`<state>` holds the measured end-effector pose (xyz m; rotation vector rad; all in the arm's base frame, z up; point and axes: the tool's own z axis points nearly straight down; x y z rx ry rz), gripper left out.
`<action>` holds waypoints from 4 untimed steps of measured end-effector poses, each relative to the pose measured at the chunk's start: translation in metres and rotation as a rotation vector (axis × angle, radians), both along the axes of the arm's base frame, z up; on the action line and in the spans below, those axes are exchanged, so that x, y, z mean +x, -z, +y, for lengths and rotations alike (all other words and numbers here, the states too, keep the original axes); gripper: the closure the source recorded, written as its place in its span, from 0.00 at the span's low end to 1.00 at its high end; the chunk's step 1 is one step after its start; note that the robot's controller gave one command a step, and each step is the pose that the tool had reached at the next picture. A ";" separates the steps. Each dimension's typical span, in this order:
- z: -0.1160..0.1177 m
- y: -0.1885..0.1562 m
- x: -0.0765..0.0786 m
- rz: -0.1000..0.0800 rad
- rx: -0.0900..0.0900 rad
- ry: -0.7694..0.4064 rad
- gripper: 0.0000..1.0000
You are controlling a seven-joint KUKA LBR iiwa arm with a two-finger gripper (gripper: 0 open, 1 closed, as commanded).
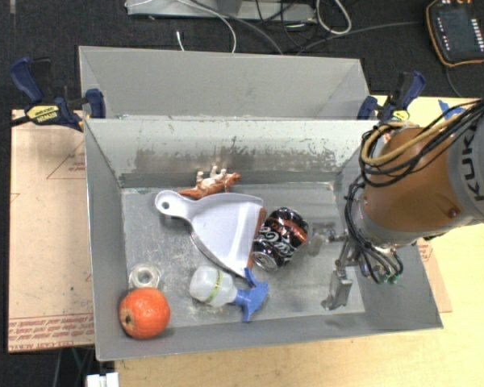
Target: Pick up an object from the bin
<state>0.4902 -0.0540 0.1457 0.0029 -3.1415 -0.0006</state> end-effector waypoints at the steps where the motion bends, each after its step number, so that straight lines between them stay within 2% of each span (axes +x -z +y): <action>1: -0.008 0.000 0.008 -0.002 0.000 -0.030 0.00; 2: 0.005 -0.083 0.032 -0.010 0.001 0.229 0.00; 3: 0.033 -0.098 0.012 0.005 0.002 0.036 0.00; 4: 0.027 -0.046 0.014 -0.004 0.002 0.380 0.00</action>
Offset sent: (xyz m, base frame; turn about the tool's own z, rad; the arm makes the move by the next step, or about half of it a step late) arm 0.0293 0.0039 0.0792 0.2301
